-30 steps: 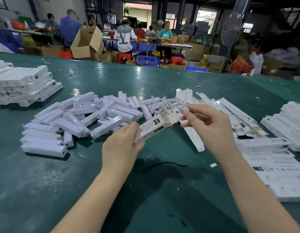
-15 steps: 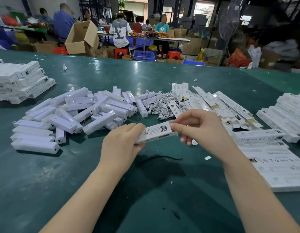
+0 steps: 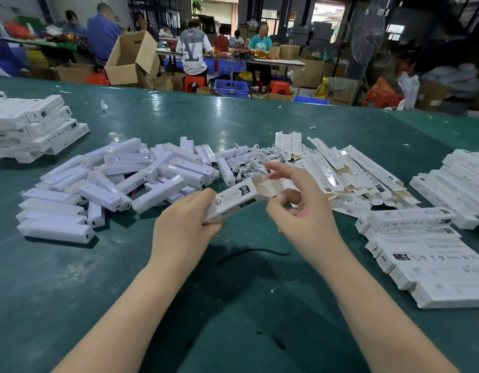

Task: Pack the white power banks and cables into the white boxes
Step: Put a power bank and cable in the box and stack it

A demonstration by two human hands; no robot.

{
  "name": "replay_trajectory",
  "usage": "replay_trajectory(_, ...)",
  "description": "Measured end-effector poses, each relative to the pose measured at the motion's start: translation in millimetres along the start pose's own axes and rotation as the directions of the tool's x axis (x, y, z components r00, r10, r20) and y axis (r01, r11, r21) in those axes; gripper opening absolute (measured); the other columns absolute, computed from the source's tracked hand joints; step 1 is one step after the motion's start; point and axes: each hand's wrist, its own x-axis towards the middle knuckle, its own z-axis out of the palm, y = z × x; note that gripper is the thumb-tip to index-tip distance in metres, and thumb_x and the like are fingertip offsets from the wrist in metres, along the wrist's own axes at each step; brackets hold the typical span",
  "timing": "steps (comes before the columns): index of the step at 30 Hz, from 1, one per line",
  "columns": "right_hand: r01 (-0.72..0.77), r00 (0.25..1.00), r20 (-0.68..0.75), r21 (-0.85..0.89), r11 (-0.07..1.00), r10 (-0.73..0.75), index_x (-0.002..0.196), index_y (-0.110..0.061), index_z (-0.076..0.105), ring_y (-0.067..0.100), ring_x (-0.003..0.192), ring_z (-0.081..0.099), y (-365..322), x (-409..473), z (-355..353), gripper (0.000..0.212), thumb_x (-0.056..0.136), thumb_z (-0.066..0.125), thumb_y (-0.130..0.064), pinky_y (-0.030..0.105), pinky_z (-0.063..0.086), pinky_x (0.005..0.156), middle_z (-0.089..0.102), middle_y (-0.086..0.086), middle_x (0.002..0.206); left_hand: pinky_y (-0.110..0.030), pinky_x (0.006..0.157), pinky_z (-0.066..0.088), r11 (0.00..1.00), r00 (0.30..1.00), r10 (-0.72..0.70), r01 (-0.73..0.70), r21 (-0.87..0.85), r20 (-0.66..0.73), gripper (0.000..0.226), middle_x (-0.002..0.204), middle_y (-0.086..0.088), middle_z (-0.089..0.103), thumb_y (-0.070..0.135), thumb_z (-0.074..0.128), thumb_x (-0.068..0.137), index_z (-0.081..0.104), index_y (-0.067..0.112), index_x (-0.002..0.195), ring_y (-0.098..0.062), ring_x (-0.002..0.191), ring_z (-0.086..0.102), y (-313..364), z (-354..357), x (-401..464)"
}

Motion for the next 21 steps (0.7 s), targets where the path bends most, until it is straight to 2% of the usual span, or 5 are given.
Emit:
replay_trajectory(5, 0.041, 0.998, -0.046, -0.048, 0.998, -0.044, 0.093, -0.034, 0.075, 0.002, 0.062, 0.047, -0.2, 1.1, -1.3, 0.025, 0.088, 0.070, -0.009, 0.011, 0.044, 0.067, 0.059, -0.008, 0.107, -0.027, 0.047, 0.030, 0.999, 1.000, -0.014, 0.014, -0.030, 0.002, 0.042, 0.066, 0.015, 0.042, 0.015, 0.084, 0.065, 0.043, 0.022, 0.073, -0.020, 0.056, 0.037, -0.4, 0.9, 0.0)
replay_trajectory(8, -0.024, 0.998, -0.063, 0.029, 0.999, 0.026, 0.091, -0.036, 0.077, -0.004, 0.080, 0.054, 0.2, 0.9, 1.1, 0.023, 0.089, 0.070, -0.014, 0.010, 0.045, 0.073, 0.059, -0.002, 0.117, -0.026, 0.049, 0.029, 0.999, 1.000, -0.026, 0.025, -0.045, -0.012, 0.041, 0.063, 0.014, 0.037, 0.015, 0.084, 0.065, 0.044, 0.023, 0.073, -0.019, 0.057, 0.034, -0.9, 1.2, 0.6)
replay_trajectory(10, -0.112, 0.993, -0.004, 0.168, 0.979, 0.115, 0.093, -0.033, 0.078, -0.002, 0.098, 0.060, 0.5, 0.4, 5.2, 0.023, 0.091, 0.066, -0.013, 0.016, 0.050, 0.071, 0.066, 0.001, 0.118, -0.027, 0.048, 0.031, 0.998, 1.000, -0.027, 0.026, -0.060, -0.007, 0.048, 0.062, 0.013, 0.036, 0.015, 0.083, 0.065, 0.037, 0.026, 0.074, -0.019, 0.057, 0.035, -0.6, 0.3, 0.4)
replay_trajectory(16, -0.327, 0.938, 0.109, 0.590, 0.738, 0.328, 0.085, -0.018, 0.081, 0.008, 0.084, 0.069, 2.6, -0.4, 11.6, 0.015, 0.072, 0.073, -0.022, 0.023, 0.057, 0.073, 0.076, 0.002, 0.093, -0.025, 0.045, 0.033, 0.996, 0.998, 0.062, -0.061, -0.060, 0.017, 0.051, 0.066, 0.015, 0.038, 0.011, 0.085, 0.062, 0.039, 0.028, 0.075, -0.018, 0.055, 0.036, 1.6, -4.9, 1.3)
replay_trajectory(21, -0.135, 0.977, -0.087, 0.453, 0.881, 0.194, 0.121, -0.030, 0.060, 0.010, 0.099, 0.071, 7.7, -5.9, 19.8, 0.037, 0.089, 0.070, -0.014, 0.026, 0.057, 0.084, 0.077, 0.001, 0.097, -0.027, 0.044, 0.033, 0.997, 0.998, 0.052, -0.051, -0.052, 0.026, 0.054, 0.061, 0.014, 0.031, 0.009, 0.084, 0.061, 0.034, 0.025, 0.073, -0.021, 0.054, 0.034, 4.2, -4.7, 1.3)
